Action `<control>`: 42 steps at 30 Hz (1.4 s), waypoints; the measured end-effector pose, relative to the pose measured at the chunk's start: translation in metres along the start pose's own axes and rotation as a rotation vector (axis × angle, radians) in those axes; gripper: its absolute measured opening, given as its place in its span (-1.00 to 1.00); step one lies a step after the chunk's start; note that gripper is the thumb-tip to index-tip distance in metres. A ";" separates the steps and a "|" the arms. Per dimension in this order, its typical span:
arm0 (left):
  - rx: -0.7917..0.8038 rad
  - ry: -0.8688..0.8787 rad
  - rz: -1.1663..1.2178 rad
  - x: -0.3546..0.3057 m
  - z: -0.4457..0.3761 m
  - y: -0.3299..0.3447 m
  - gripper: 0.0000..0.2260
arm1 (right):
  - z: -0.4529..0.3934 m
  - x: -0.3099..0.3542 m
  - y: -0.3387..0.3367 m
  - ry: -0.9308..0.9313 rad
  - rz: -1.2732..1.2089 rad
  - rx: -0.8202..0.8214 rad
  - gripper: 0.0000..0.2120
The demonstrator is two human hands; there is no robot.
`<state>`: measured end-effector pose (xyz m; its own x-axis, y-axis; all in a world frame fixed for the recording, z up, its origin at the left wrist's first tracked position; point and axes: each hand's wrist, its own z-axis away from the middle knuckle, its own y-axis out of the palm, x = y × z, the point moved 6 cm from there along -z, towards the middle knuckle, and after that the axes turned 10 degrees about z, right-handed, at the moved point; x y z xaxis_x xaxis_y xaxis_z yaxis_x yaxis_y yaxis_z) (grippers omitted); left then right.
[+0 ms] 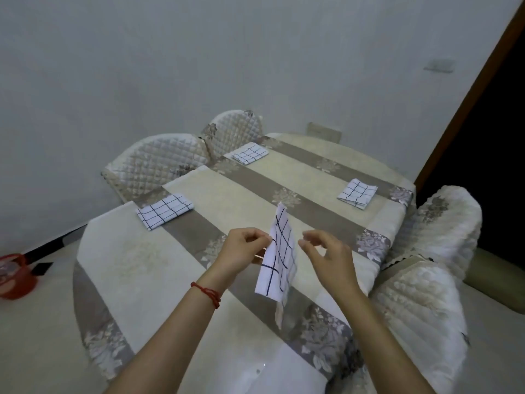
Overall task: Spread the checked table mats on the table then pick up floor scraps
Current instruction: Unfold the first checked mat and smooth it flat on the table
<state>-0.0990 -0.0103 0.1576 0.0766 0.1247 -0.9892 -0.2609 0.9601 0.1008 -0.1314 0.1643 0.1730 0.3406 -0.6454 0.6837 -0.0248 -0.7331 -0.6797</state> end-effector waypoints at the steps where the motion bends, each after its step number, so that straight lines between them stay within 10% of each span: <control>1: -0.024 0.011 0.018 -0.004 0.000 0.001 -0.82 | 0.005 0.007 0.007 -0.006 -0.048 0.052 -0.91; 19: 0.121 0.213 -0.074 -0.016 0.035 0.041 -0.71 | 0.019 0.012 0.014 0.477 -0.681 0.129 -0.79; 42: -0.251 0.163 0.020 -0.008 0.046 0.006 -0.82 | 0.024 -0.005 -0.007 0.430 -0.653 0.053 -0.83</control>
<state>-0.0569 0.0058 0.1706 -0.0810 0.0820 -0.9933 -0.4920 0.8634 0.1114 -0.1106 0.1782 0.1679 -0.1239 -0.1217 0.9848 0.1038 -0.9886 -0.1091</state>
